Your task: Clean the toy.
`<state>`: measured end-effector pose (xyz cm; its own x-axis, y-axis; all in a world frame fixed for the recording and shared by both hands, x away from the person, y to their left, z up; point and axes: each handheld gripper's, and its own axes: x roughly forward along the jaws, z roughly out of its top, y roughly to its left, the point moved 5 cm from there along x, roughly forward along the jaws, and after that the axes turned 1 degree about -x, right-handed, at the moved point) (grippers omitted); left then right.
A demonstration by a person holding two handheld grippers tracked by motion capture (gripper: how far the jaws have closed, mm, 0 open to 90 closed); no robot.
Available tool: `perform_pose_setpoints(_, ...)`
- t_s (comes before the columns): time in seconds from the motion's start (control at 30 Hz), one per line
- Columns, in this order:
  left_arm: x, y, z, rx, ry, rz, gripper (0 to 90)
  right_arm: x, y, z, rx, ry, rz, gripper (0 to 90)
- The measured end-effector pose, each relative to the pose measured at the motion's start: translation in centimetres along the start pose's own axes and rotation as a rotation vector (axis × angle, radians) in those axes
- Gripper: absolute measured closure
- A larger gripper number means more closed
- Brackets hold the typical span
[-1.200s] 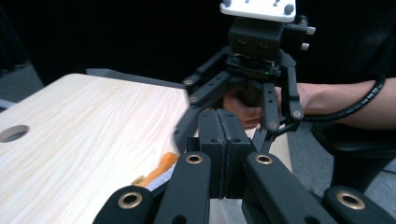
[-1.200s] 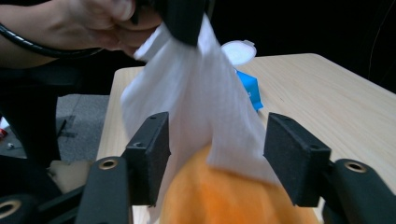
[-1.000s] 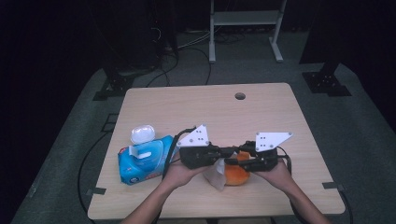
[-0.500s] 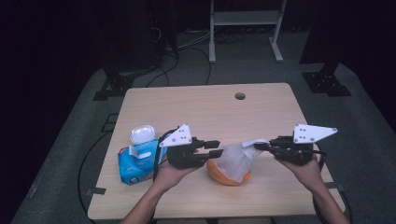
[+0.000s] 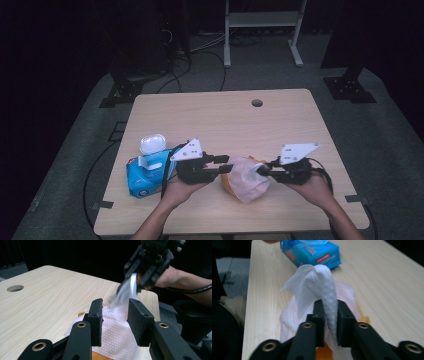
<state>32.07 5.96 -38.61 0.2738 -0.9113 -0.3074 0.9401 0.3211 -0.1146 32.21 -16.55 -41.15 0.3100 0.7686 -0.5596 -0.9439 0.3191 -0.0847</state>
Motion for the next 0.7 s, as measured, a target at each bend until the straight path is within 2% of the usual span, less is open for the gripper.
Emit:
perform_pose_setpoints(0.03,-0.2,0.0,-0.1,-0.005,-0.007,0.002,63.6,0.8,0.3,0.3,-0.014,0.016,0.008,74.5)
perform_pose_setpoints(0.1,-0.6,0.2,-0.3,-0.009,-0.011,0.008,63.3,2.1,0.7,0.8,-0.013,0.01,0.038,66.5)
perform_pose_setpoints(0.17,-1.0,0.2,-0.5,-0.008,-0.015,0.014,63.0,2.9,1.0,1.2,0.005,0.006,0.05,59.4)
perform_pose_setpoints(0.27,-1.5,0.4,-0.9,-0.012,-0.01,0.025,62.2,3.7,1.4,1.4,-0.007,0.013,0.068,51.9)
perform_pose_setpoints(0.3,-1.6,0.5,-1.0,-0.016,-0.011,0.027,61.8,4.0,1.6,1.3,-0.012,0.021,0.069,51.3)
perform_pose_setpoints(0.37,-1.7,0.6,-1.3,-0.02,-0.016,0.03,60.4,4.4,1.7,1.0,-0.038,0.051,0.041,51.1)
perform_pose_setpoints(0.43,-1.7,0.6,-1.5,-0.018,-0.018,0.032,58.4,4.6,1.8,0.6,-0.072,0.063,0.005,56.7)
perform_pose_setpoints(0.53,-1.3,0.9,-2.1,-0.027,-0.01,0.032,53.7,4.1,1.6,0.0,-0.069,0.058,-0.03,73.9)
perform_pose_setpoints(0.7,-0.3,1.3,-3.0,-0.025,0.006,0.029,48.0,2.2,0.8,-0.8,-0.011,0.037,-0.035,80.0)
